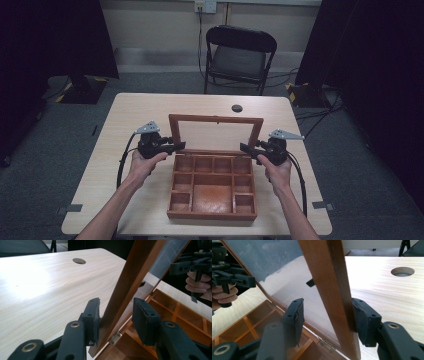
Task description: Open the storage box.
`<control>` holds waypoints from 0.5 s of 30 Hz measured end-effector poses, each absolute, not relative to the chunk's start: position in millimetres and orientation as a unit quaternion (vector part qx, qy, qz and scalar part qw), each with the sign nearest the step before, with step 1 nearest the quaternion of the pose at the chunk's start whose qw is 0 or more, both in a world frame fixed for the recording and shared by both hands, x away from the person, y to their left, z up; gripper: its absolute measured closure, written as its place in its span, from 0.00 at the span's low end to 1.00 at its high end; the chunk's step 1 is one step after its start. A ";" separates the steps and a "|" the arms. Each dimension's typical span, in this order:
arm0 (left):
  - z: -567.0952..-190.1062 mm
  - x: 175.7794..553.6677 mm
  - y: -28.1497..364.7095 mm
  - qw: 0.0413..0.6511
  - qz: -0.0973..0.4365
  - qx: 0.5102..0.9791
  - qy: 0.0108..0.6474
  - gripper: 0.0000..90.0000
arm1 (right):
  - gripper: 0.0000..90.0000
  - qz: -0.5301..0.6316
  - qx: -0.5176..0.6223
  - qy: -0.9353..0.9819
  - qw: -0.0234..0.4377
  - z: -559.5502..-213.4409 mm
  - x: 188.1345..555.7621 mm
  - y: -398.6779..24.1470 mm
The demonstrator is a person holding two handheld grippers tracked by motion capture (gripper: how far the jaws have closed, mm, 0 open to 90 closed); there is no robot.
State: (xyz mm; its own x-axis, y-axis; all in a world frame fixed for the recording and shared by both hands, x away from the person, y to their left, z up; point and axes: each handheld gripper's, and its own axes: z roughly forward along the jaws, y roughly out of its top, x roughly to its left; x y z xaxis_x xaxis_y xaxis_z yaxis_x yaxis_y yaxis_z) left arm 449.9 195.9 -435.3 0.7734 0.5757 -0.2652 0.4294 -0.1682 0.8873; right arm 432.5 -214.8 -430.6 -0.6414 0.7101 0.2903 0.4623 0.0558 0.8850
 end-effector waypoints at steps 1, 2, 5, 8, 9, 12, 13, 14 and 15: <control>-435.5 450.0 195.4 0.554 0.069 0.760 0.332 0.64 | 0.51 0.552 0.408 0.718 0.113 -430.9 432.8 -214.9; -435.7 450.0 195.2 0.555 0.071 0.760 0.331 0.65 | 0.51 0.551 0.412 0.717 0.113 -431.8 433.5 -215.2; -436.7 450.8 195.6 0.554 0.071 0.760 0.332 0.65 | 0.51 0.548 0.413 0.718 0.114 -433.9 434.6 -216.2; -438.1 450.7 196.0 0.559 0.069 0.755 0.336 0.65 | 0.52 0.547 0.414 0.719 0.115 -434.3 434.9 -216.1; -438.6 450.9 196.1 0.557 0.073 0.758 0.332 0.66 | 0.52 0.546 0.414 0.720 0.115 -434.8 435.4 -215.8; -438.8 450.7 195.2 0.551 0.083 0.761 0.332 0.67 | 0.54 0.543 0.416 0.721 0.115 -436.1 436.2 -214.8; -439.4 451.3 194.7 0.550 0.088 0.761 0.332 0.67 | 0.55 0.540 0.416 0.722 0.118 -436.6 436.4 -214.3; -439.7 451.7 194.7 0.550 0.088 0.761 0.334 0.68 | 0.55 0.537 0.417 0.723 0.123 -437.4 437.1 -213.6; -440.4 452.5 194.7 0.551 0.088 0.759 0.335 0.68 | 0.55 0.538 0.417 0.722 0.122 -437.9 437.5 -213.5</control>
State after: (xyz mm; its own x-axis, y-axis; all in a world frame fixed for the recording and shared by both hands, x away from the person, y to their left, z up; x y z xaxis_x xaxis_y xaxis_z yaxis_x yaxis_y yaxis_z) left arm 452.5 194.7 -440.4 0.7599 0.6059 -0.2355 0.4120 -0.1687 0.8954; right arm 437.5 -213.5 -437.9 -0.6221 0.7342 0.2718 0.4708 0.0734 0.8792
